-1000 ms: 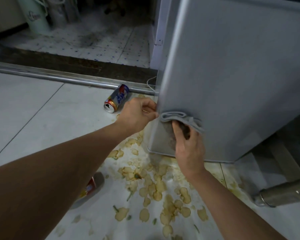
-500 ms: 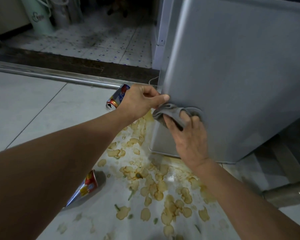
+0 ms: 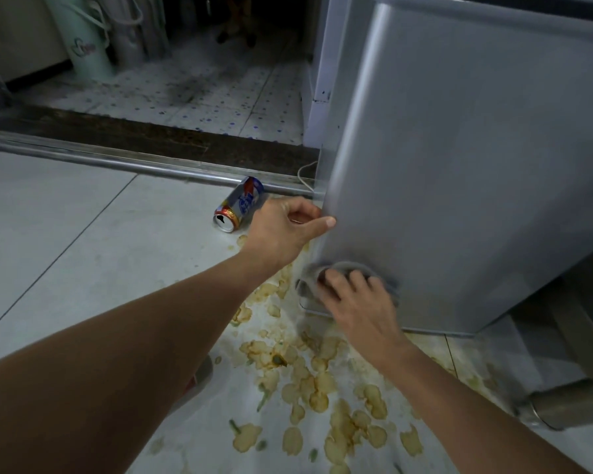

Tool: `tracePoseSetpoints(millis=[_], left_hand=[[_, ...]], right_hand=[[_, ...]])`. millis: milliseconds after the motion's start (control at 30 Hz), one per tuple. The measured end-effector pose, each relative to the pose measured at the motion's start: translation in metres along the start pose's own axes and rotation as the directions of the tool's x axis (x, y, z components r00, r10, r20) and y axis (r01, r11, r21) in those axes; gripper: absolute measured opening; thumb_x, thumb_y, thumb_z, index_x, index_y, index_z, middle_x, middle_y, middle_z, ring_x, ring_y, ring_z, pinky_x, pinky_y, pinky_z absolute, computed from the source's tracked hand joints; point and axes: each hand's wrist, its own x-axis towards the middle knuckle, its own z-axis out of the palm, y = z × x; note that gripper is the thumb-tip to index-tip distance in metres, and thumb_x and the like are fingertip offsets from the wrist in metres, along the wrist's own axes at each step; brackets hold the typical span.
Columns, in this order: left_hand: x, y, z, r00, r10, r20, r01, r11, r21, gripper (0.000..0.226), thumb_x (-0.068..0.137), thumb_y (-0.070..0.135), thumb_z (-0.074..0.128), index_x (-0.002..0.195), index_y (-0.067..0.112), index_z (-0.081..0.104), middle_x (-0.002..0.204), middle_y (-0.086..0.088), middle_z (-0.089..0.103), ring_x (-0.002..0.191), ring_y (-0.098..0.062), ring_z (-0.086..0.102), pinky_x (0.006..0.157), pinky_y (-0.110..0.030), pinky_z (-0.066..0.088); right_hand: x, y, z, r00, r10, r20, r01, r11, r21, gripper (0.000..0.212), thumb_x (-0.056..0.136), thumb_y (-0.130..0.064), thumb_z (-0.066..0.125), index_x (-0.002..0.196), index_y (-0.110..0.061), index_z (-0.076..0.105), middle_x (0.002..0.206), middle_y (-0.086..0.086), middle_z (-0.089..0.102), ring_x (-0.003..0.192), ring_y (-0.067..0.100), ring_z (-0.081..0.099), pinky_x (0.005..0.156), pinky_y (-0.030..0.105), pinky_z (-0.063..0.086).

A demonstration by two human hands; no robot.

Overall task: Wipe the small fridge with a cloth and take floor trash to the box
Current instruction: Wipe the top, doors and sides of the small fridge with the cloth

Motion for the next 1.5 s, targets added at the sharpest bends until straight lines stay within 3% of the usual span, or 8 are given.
tracePoseSetpoints(millis=[200,433,733,967,1067,1233,1400,1500], left_hand=[[0.002,-0.013,0.002,1.0,0.01,0.004,-0.01,0.999,0.042,0.012,0.074,0.028,0.077,0.073,0.02,0.068,0.076,0.004,0.069,0.072,-0.008,0.065,0.075,-0.024,0.055],[-0.006,-0.026,0.01,0.999,-0.048,-0.009,0.048,0.999,0.013,0.015,0.073,0.022,0.078,0.08,0.015,0.067,0.087,-0.006,0.071,0.085,-0.02,0.068,0.082,-0.028,0.056],[-0.01,-0.028,0.019,0.995,-0.067,-0.07,0.074,0.991,0.113,0.02,0.071,0.027,0.079,0.08,0.017,0.065,0.083,0.001,0.07,0.079,-0.013,0.067,0.077,-0.026,0.056],[-0.015,-0.032,0.026,0.988,-0.091,-0.124,0.11,0.982,0.155,0.02,0.071,0.028,0.079,0.081,0.02,0.064,0.083,0.005,0.069,0.076,-0.008,0.065,0.071,-0.021,0.054],[-0.019,-0.034,0.033,0.981,-0.101,-0.163,0.138,0.963,0.232,0.02,0.071,0.028,0.079,0.081,0.025,0.061,0.081,0.011,0.066,0.072,-0.001,0.063,0.066,-0.017,0.051],[-0.02,-0.037,0.036,0.975,-0.096,-0.199,0.15,0.949,0.277,0.021,0.071,0.031,0.079,0.075,0.027,0.058,0.078,0.015,0.064,0.072,0.001,0.06,0.06,-0.014,0.044],[-0.019,-0.04,0.037,0.975,-0.1,-0.2,0.158,0.943,0.295,0.023,0.071,0.033,0.079,0.08,0.024,0.06,0.082,0.01,0.066,0.077,-0.005,0.063,0.067,-0.02,0.05],[-0.02,-0.042,0.038,0.972,-0.101,-0.21,0.161,0.942,0.294,0.023,0.071,0.036,0.078,0.08,0.026,0.059,0.084,0.011,0.066,0.077,-0.005,0.063,0.07,-0.023,0.051]], right_hand=[[-0.002,0.026,0.0,0.968,0.152,-0.198,-0.15,0.988,0.027,0.045,0.088,-0.004,0.046,0.126,-0.026,0.059,0.115,0.007,0.036,0.078,0.027,0.036,0.06,0.037,0.042],[-0.029,0.019,0.016,0.966,-0.19,0.177,0.193,0.981,0.002,0.059,0.066,-0.025,0.076,0.123,-0.026,0.06,0.121,-0.002,0.056,0.078,0.022,0.053,0.06,0.034,0.045],[-0.039,0.077,-0.003,0.953,0.179,-0.245,-0.167,0.984,0.066,0.051,0.088,0.004,0.053,0.13,-0.025,0.052,0.117,0.007,0.037,0.079,0.027,0.037,0.061,0.038,0.046],[-0.079,0.065,0.018,0.971,-0.139,0.192,0.133,0.99,0.048,0.062,0.064,-0.01,0.075,0.122,-0.026,0.061,0.123,0.003,0.037,0.078,0.025,0.048,0.059,0.034,0.047],[-0.075,0.078,0.006,0.991,-0.102,0.081,0.095,0.991,0.093,0.053,0.07,-0.003,0.068,0.119,-0.021,0.06,0.114,0.006,0.056,0.075,0.025,0.054,0.057,0.034,0.048],[-0.083,0.115,0.003,0.966,0.196,-0.167,-0.164,0.968,0.189,0.052,0.082,0.001,0.054,0.128,-0.024,0.048,0.115,0.009,0.041,0.086,0.028,0.043,0.06,0.039,0.048],[-0.117,0.108,0.024,0.988,-0.07,0.14,0.049,0.988,0.149,0.058,0.062,-0.005,0.076,0.115,-0.025,0.063,0.115,0.008,0.048,0.085,0.027,0.046,0.056,0.034,0.053],[-0.12,0.111,0.018,0.977,-0.047,0.208,0.01,0.985,0.174,0.055,0.055,-0.003,0.082,0.106,-0.017,0.066,0.105,0.01,0.062,0.079,0.028,0.059,0.053,0.035,0.054]])
